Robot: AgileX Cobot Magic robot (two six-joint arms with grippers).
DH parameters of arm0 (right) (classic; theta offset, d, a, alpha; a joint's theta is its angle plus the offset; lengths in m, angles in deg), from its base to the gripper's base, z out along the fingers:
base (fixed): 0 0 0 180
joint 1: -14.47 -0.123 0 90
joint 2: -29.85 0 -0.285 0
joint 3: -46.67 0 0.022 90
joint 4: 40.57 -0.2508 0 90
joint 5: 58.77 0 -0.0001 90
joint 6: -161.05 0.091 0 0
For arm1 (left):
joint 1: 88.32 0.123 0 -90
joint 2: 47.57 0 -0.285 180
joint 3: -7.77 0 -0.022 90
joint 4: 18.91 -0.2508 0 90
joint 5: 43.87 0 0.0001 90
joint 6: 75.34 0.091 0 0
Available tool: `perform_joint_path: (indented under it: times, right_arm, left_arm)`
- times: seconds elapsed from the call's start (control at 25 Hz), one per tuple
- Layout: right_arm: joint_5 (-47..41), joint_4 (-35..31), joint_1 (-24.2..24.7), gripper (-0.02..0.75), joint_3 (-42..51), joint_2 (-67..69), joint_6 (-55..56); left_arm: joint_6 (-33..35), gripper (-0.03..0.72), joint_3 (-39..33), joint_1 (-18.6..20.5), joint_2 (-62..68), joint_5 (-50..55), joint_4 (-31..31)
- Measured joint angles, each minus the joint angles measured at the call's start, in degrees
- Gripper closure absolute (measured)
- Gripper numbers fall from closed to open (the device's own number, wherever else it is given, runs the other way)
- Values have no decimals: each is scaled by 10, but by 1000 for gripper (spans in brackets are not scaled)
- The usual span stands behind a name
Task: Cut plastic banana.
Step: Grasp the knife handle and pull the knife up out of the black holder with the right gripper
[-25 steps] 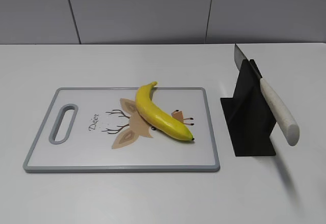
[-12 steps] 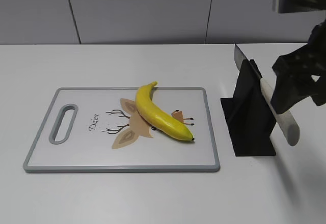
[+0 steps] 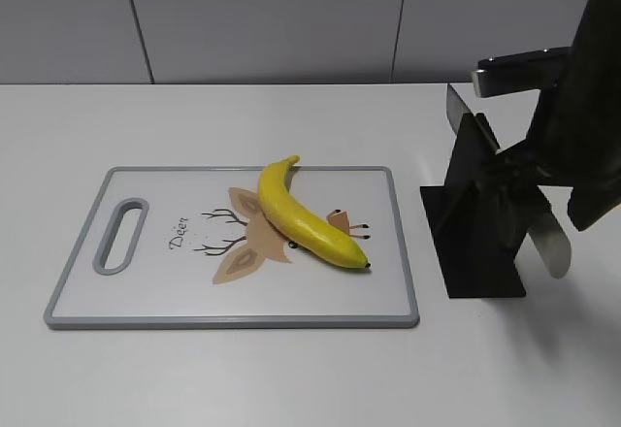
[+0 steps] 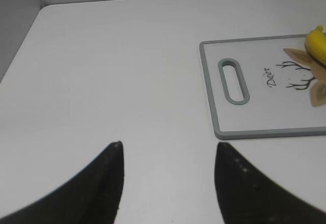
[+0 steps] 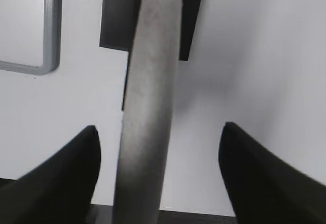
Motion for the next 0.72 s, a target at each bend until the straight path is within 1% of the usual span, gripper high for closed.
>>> perform_joint_path:
  times: [0.28, 0.36, 0.6, 0.72]
  right_arm:
    - [3, -7, 0, 183, -1, 23, 7]
    - [6, -16, 0, 208, -1, 25, 7]
    - [8, -23, 0, 394, -1, 33, 9]
    - [9, -24, 0, 540, -1, 32, 11]
  left_arm:
    - [0, 133, 0, 0, 0, 0, 0]
    - [0, 133, 0, 0, 0, 0, 0]
    - [0, 134, 0, 0, 0, 0, 0]
    - [0, 134, 0, 0, 0, 0, 0]
